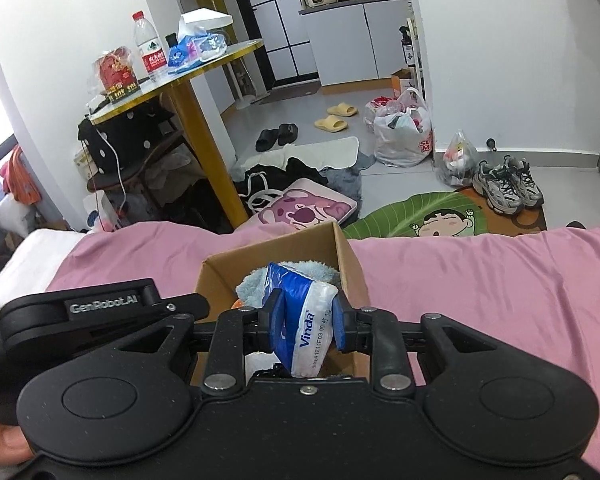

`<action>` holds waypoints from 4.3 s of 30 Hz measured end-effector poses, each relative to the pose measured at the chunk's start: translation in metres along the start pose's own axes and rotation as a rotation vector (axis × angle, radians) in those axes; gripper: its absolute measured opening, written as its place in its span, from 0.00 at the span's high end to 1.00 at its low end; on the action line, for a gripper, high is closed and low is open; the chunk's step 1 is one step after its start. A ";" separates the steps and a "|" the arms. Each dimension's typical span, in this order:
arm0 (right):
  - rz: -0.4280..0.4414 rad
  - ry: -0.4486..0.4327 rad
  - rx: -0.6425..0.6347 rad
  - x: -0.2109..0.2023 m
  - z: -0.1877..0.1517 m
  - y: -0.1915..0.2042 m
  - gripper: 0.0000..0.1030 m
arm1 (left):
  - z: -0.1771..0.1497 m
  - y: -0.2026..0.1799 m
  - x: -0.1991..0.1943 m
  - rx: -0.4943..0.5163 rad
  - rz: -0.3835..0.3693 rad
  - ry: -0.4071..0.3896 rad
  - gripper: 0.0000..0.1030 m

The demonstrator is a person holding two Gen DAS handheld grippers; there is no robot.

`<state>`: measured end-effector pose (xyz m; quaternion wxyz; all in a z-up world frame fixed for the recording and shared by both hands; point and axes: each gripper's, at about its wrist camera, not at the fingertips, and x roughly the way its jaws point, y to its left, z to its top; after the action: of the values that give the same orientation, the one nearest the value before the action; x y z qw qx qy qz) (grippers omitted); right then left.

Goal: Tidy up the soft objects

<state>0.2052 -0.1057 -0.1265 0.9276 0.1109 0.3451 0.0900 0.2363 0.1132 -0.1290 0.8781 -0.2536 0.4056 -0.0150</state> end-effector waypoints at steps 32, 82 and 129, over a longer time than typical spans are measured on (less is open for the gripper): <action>0.135 -0.059 0.094 -0.080 0.005 -0.061 0.26 | -0.017 -0.054 -0.050 0.174 0.144 -0.024 0.11; 0.143 -0.147 0.011 -0.255 -0.014 -0.112 0.00 | -0.102 -0.139 -0.236 0.443 0.102 -0.221 0.00; 0.129 -0.100 -0.098 -0.283 -0.052 -0.091 0.00 | -0.151 -0.109 -0.278 0.449 0.085 -0.232 0.00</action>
<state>-0.0322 -0.2541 -0.0140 0.9402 0.0917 0.2858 0.1609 -0.0391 0.0172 0.0352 0.9529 -0.0347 0.2989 -0.0385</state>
